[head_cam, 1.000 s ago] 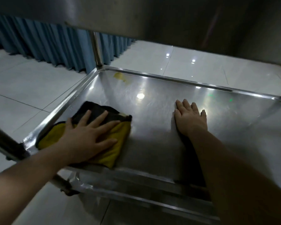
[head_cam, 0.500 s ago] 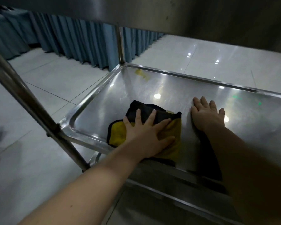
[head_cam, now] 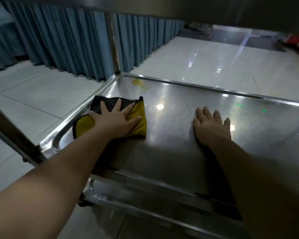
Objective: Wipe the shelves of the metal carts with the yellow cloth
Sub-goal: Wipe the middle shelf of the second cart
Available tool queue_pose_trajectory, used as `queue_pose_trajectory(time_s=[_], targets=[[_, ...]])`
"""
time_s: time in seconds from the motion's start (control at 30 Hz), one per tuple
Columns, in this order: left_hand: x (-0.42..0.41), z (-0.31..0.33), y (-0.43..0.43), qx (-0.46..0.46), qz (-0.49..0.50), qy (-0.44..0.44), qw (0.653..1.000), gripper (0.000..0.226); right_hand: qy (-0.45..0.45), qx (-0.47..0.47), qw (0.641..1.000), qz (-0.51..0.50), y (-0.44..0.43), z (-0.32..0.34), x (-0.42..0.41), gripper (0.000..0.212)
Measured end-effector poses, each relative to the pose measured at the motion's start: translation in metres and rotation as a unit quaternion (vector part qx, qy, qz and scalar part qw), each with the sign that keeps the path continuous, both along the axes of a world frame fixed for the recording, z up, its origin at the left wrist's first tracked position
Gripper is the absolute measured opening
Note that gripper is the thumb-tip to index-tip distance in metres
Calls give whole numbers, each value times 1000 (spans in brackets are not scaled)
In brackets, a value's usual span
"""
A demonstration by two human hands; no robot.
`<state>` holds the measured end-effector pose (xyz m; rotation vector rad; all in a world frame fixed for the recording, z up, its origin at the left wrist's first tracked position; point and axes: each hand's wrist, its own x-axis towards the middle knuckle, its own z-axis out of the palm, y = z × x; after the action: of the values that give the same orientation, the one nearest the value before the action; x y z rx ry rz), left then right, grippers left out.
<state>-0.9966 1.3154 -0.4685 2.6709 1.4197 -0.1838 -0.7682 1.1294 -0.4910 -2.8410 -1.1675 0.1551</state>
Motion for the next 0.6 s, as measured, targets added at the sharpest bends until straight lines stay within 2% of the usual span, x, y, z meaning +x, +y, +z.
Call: queue_pose_trajectory(time_s=[0.13, 0.27, 0.33, 0.5, 0.6], targets=[[61, 9, 53, -32, -37, 10, 999, 72, -8, 15, 1000, 4, 2, -5, 3, 56], [86, 12, 65, -21, -32, 6, 999, 74, -9, 15, 1000, -4, 2, -2, 1, 55], [77, 14, 43, -32, -60, 24, 997, 72, -4, 11, 1000, -5, 0, 0, -1, 55], [-5, 3, -70, -18, -231, 65, 971, 66, 5, 21, 1000, -3, -4, -1, -2, 55], [-41, 0, -109, -12, -247, 49, 968, 65, 21, 35, 999, 2, -4, 1, 0, 55]])
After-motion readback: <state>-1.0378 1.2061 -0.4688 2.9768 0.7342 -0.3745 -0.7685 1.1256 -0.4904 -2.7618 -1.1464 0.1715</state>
